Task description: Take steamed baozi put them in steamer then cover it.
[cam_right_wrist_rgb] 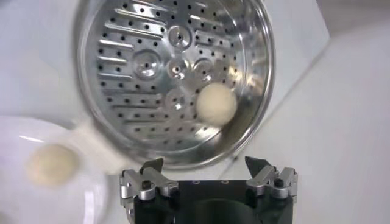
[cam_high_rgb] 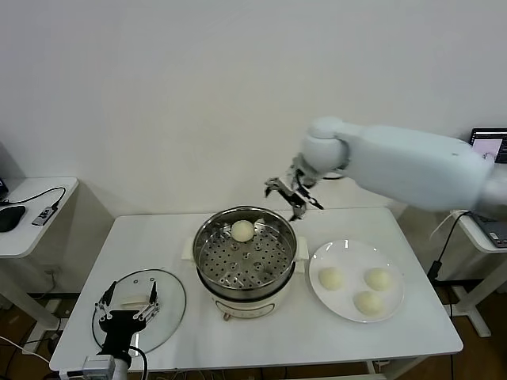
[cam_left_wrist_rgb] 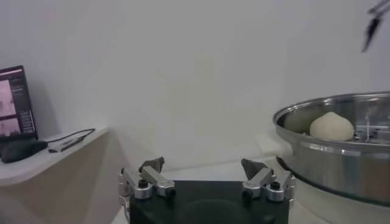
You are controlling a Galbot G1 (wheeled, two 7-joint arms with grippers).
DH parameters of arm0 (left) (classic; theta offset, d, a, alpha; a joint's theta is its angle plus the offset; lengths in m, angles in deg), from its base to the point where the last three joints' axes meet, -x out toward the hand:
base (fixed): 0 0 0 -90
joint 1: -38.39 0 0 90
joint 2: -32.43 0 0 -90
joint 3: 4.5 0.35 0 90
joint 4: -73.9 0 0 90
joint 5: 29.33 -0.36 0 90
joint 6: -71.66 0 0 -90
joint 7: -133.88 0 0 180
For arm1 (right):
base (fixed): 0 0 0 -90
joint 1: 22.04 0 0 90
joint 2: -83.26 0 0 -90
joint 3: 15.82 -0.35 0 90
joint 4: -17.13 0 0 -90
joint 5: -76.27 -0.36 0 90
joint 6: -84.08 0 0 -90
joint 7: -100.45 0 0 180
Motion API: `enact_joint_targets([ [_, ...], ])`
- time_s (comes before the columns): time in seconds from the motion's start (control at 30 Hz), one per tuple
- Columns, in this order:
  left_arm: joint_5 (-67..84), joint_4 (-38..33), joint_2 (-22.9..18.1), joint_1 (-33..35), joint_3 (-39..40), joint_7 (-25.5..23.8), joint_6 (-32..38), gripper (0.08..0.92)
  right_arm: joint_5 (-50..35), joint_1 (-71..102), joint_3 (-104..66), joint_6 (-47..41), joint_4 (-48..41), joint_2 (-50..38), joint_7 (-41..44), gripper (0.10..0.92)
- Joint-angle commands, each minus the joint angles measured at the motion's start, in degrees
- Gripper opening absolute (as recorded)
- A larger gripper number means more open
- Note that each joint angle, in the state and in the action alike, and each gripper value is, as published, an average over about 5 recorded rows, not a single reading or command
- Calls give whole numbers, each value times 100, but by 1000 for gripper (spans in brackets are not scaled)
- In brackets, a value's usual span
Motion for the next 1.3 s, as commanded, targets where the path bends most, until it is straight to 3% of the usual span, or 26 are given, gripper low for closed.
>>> enact_joint_targets([
  [0.03, -17, -57, 47, 22, 24, -2, -69, 823, -35, 225, 25, -1259, 1274, -2020, 80, 823],
  [0.27, -30, -56, 43, -6, -4, -2, -92, 823, 398, 1362, -505, -1026, 938, -2156, 88, 823],
  [0.57, -27, 39, 39, -1, -122, -17, -97, 823, 879, 2665, -1505, -796, 49, -1521, 138, 823],
  [0.9, -30, 136, -14, -22, -161, -26, -97, 823, 1354, 3172, -1804, -500, -854, -690, 165, 823],
  [1.3, -29, 166, -3, -43, -174, -49, -101, 823, 1435, 3583, -1997, -542, -1195, -261, 83, 823],
])
